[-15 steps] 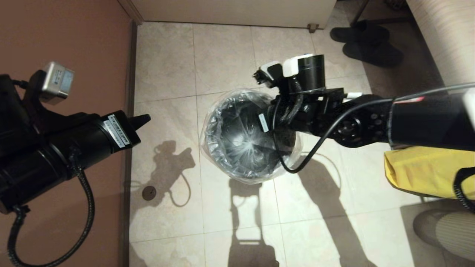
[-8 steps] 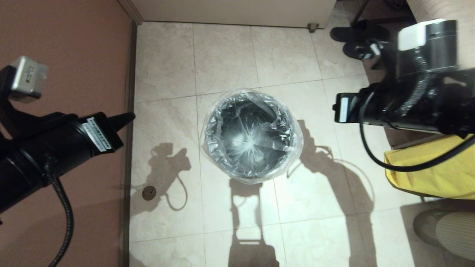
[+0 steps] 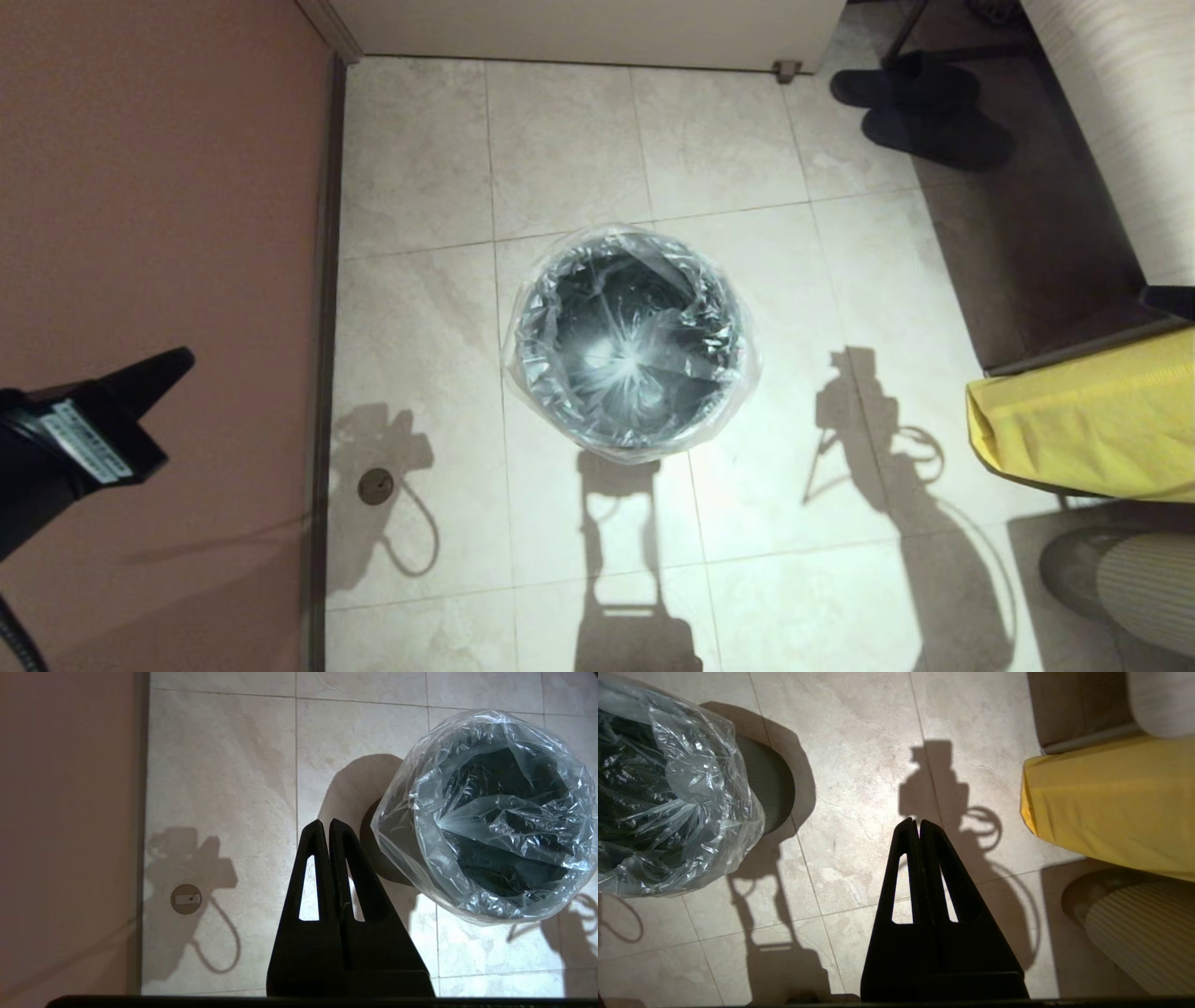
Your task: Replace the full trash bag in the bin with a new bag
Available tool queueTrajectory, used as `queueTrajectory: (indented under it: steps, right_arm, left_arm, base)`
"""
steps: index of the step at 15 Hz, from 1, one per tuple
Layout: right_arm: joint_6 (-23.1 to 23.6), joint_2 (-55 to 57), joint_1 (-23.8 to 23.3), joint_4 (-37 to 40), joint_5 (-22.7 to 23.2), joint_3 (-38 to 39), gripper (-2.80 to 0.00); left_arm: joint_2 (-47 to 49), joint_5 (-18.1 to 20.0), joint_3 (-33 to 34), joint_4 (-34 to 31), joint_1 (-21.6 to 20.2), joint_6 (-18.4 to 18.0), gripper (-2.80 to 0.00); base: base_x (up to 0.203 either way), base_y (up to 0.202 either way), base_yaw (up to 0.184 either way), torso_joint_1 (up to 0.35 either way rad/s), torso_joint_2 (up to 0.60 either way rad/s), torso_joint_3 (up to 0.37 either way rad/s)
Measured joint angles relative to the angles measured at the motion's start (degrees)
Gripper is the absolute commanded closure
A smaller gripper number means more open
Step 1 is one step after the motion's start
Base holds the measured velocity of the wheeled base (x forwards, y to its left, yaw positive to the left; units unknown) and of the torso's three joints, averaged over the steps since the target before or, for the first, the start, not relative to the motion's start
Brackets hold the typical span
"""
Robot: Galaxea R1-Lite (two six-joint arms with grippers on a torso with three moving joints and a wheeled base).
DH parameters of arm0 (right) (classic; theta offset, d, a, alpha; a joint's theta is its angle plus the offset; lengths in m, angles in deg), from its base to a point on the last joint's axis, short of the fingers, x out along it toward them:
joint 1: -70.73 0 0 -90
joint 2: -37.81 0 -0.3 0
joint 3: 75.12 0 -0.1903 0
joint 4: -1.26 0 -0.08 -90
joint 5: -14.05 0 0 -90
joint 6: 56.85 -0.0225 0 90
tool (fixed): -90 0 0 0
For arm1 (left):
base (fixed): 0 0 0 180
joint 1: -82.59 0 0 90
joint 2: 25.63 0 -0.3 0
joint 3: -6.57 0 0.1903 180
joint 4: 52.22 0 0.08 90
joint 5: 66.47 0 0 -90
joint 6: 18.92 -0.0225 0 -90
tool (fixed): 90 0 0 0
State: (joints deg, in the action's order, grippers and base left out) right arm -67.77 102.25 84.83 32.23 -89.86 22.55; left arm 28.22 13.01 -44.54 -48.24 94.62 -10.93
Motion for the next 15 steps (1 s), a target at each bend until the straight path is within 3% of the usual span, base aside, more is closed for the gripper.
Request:
queueTrajectory:
  steps: [5,12,15]
  right_arm:
    - [-0.26,-9.23,-0.48,0.29,1.87,9.14,0.00]
    - [-0.26,-15.28,-0.76,0.40,2.89,14.12,0.00]
    - [-0.25,-18.46,-3.22,0.41,2.90,15.01,0.00]
  left_arm:
    - [-6.34,-0.11,3.35,-0.76,-0.93,-0.11,0.00]
    - [-13.35,0.23,6.51,-2.61,-2.15,-0.41,0.00]
    - [-17.50,0.31,7.23,-5.18,-3.08,-1.05,0.00]
  base:
    - [0.000,0.000,0.000,0.000,0.00,0.000]
    - [0.000,0.000,0.000,0.000,0.00,0.000]
    - [0.000,0.000,0.000,0.000,0.00,0.000]
